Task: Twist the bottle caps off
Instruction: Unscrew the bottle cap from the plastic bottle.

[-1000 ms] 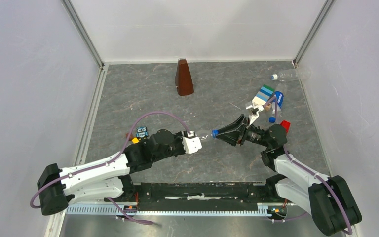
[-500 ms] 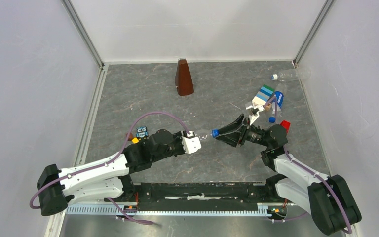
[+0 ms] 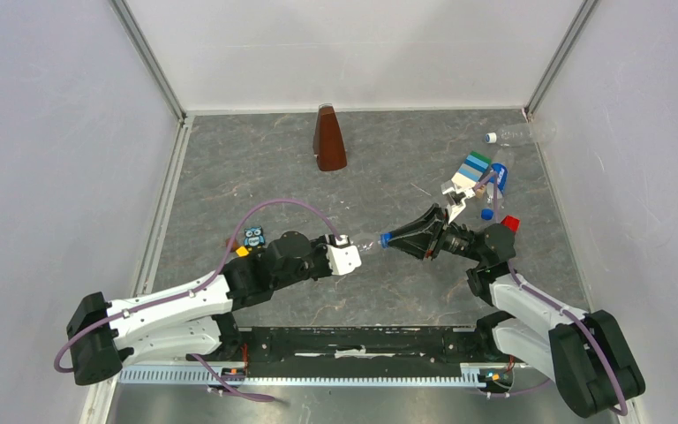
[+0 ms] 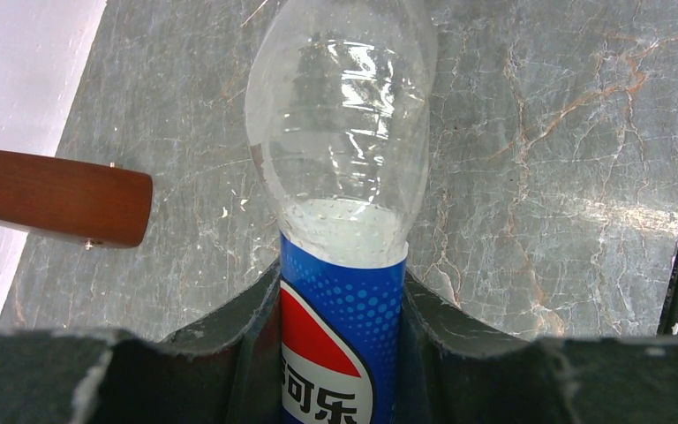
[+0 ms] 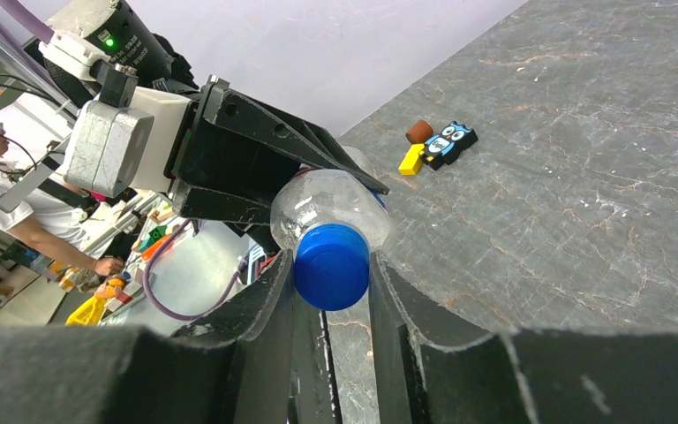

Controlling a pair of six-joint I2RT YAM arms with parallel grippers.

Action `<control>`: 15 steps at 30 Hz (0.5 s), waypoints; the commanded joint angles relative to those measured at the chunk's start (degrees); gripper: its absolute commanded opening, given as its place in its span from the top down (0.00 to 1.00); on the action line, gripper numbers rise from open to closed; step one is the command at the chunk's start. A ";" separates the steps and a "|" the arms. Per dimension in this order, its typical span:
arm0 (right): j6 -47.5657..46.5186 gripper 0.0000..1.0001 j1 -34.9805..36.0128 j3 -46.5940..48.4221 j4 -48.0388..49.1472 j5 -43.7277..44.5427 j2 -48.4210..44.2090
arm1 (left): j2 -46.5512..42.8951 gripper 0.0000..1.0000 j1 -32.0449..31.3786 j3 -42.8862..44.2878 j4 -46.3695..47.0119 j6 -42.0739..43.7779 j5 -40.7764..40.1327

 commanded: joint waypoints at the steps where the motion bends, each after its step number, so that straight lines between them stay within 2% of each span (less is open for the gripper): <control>1: -0.07 0.67 -0.04 0.52 3.38 -1.31 0.30 | 0.36 0.98 -0.13 0.94 2.47 -0.78 0.96; 6: -2.74 0.79 -0.07 0.85 0.28 -1.03 0.04 | 0.40 0.98 -0.11 0.68 3.52 -1.93 0.71; 9: -4.99 0.83 -0.04 0.31 0.33 -2.50 -0.55 | 0.18 0.98 0.05 0.75 3.24 -2.97 1.68; 15: -9.45 0.85 -0.06 -3.93 7.64 -8.81 -3.79 | -1.30 0.98 6.03 1.98 0.68 -7.96 19.29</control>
